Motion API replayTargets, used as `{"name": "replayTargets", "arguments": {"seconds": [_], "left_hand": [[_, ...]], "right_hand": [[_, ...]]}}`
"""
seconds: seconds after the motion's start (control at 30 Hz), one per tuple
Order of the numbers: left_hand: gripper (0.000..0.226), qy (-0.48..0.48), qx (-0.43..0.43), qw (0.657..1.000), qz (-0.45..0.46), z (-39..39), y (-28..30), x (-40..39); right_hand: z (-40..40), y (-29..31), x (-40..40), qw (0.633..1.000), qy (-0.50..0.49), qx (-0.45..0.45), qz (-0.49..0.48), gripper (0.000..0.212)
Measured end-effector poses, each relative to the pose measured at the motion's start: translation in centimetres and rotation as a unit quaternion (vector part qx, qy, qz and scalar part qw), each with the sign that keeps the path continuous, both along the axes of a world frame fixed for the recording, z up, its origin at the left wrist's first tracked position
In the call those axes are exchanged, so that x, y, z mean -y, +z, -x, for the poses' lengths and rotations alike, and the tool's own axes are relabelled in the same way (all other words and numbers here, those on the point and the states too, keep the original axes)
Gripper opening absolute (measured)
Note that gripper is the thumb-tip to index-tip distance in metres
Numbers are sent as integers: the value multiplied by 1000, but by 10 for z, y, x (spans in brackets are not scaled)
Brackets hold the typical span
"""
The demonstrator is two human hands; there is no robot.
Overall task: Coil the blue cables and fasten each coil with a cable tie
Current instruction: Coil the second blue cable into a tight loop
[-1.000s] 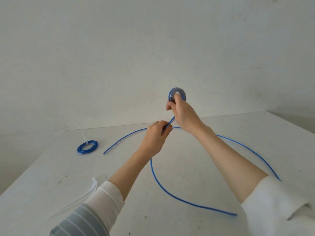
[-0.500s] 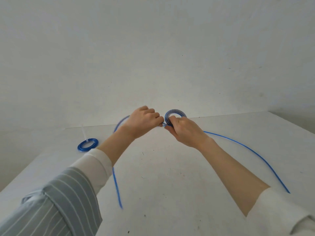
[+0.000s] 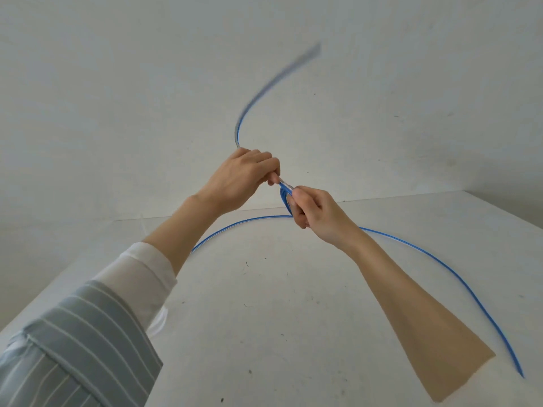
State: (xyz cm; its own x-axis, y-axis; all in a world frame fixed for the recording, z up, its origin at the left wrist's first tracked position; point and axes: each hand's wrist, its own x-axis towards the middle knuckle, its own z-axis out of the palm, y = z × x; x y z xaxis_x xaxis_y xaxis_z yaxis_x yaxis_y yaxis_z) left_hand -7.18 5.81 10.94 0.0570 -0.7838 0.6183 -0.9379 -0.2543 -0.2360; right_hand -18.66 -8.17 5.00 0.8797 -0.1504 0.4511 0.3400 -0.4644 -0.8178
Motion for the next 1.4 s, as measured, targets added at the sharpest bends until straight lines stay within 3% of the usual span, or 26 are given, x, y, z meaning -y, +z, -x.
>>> {"name": "replayTargets", "arguments": {"seconds": [0.13,0.27,0.43,0.63,0.83,1.0,1.1,1.17,1.23,1.33,1.4], "left_hand": [[21,-37,-139,989,-14,-1,-1,3],[29,-65,-387,918,54,6,-8,9],[36,-71,-397,900,163,19,-17,16],[40,-83,-421,869,247,23,-27,21],[25,-75,-484,838,243,37,-60,29],[28,-108,-576,779,220,62,-68,41],[27,-103,-624,750,196,68,-74,40],[28,-66,-627,759,162,67,-79,39],[27,-15,-592,799,103,67,-83,36],[27,50,-461,886,13,62,-89,28],[26,95,-364,926,-42,54,-91,23]], "right_hand": [[3,3,-1,998,36,6,-53,30],[4,4,-2,985,87,24,-148,30],[3,11,-11,947,177,40,-265,32],[2,30,-17,918,178,94,-342,43],[-1,55,-11,898,160,162,-377,40],[-8,53,-9,883,181,181,-393,35],[-13,49,-7,925,84,185,-320,21],[-18,41,-5,966,-26,183,-182,23],[-24,29,0,981,-87,164,-53,21],[-31,10,12,985,-118,83,97,18],[-35,-4,17,971,-138,5,197,20]]}}
